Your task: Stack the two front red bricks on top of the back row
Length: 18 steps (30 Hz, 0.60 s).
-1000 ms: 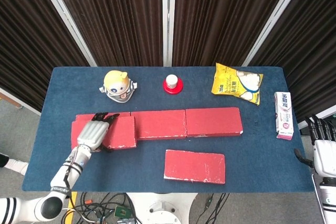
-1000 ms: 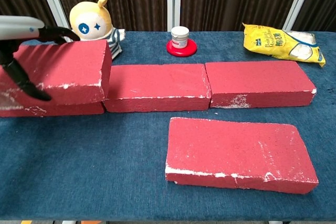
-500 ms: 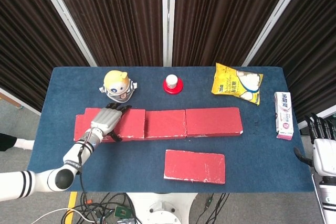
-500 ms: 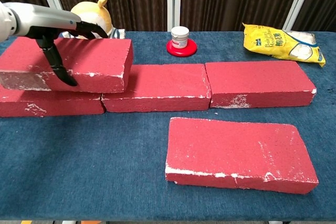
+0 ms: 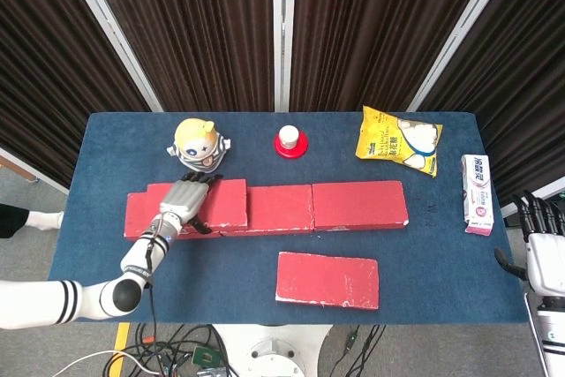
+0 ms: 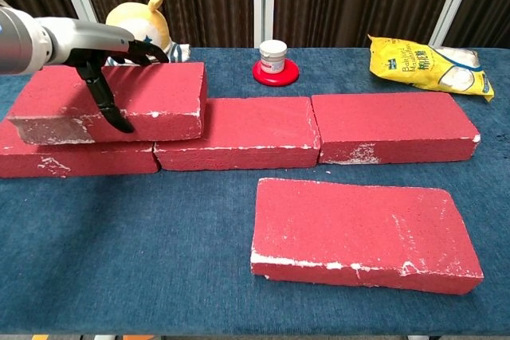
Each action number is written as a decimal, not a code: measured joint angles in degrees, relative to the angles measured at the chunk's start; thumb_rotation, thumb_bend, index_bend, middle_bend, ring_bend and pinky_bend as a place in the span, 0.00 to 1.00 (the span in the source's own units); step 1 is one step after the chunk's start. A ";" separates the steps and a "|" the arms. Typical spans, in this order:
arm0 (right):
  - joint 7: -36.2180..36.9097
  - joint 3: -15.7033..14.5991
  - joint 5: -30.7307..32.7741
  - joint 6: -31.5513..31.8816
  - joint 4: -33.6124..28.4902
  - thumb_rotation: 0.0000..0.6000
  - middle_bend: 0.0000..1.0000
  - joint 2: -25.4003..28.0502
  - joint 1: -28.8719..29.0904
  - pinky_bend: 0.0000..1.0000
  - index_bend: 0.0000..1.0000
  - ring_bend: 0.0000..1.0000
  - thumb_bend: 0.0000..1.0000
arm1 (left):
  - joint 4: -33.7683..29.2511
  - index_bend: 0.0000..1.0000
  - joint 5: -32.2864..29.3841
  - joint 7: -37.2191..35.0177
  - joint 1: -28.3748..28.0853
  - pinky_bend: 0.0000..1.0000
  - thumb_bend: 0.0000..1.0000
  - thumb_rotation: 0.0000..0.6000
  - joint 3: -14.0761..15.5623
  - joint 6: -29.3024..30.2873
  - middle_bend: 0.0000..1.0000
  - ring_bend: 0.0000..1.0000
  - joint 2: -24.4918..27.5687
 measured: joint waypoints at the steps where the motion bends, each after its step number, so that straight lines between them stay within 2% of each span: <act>1: 0.07 0.00 0.09 -0.09 0.09 1.00 0.00 -0.04 0.01 0.00 0.00 0.00 0.18 | 0.20 0.06 -0.19 0.01 -0.21 0.00 0.06 1.00 0.21 0.12 0.29 0.00 -0.25; 18: 0.95 -0.04 0.58 -0.70 0.90 1.00 0.00 -0.21 0.04 0.00 0.00 0.00 0.18 | 3.08 0.06 -2.07 -0.03 -2.92 0.00 0.06 1.00 1.33 0.08 0.29 0.00 -3.24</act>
